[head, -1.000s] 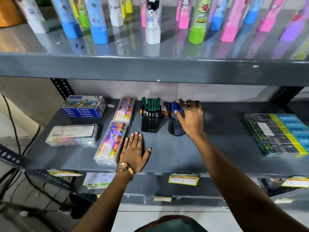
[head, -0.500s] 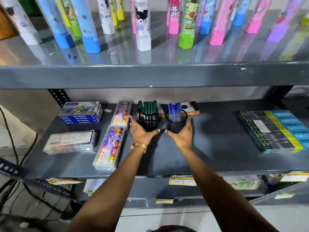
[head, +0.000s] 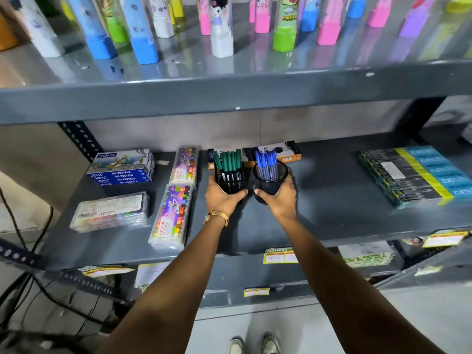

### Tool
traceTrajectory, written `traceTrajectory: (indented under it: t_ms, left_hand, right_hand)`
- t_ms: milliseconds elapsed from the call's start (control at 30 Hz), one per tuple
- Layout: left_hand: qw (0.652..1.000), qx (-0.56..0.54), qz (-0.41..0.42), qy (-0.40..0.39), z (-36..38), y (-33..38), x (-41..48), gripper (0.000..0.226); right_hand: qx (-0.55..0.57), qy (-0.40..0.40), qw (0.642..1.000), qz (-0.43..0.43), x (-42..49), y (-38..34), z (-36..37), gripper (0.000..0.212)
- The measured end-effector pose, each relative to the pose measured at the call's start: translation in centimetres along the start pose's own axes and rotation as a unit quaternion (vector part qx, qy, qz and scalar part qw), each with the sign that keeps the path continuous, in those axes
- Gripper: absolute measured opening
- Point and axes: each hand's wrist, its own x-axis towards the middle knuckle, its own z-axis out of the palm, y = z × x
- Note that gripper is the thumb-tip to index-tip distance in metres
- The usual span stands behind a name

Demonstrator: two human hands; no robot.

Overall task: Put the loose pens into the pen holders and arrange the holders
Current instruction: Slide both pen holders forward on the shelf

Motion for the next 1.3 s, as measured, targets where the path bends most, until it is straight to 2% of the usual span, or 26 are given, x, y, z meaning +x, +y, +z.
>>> traceTrajectory:
  t_ms: [367,533,700,933,1067,1300]
  left_hand:
    - [1.0,-0.01,0.007,0.015,-2.3,-0.7,-8.3,0.085]
    - [1.0,0.0,0.0,-0.008,-3.6,-0.1,-11.3,0.089]
    - [1.0,-0.011,-0.008,-0.022,-4.3,0.5,-13.1,0.081]
    - [0.999,-0.014,-0.017,-0.024,-4.3,0.7,-13.8,0.073]
    - [0.999,-0.01,-0.018,-0.039,-4.4,0.7,-13.3,0.082]
    - [0.999,-0.02,-0.014,-0.036,-4.4,0.9,-13.3,0.084]
  right_hand:
    - [-0.019,-0.036,0.999,0.023,-6.3,0.9,-4.2,0.083]
    - [-0.016,-0.041,0.999,0.017,-9.0,0.9,-5.8,0.081]
    - [-0.012,-0.049,0.999,0.016,-10.3,1.1,-6.5,0.077]
    - [-0.016,-0.057,0.998,0.01,-10.5,1.1,-6.6,0.078]
    - [-0.02,-0.063,0.998,0.019,-10.2,1.0,-6.3,0.079]
    - [-0.018,-0.067,0.997,0.043,-10.4,0.6,-6.4,0.088]
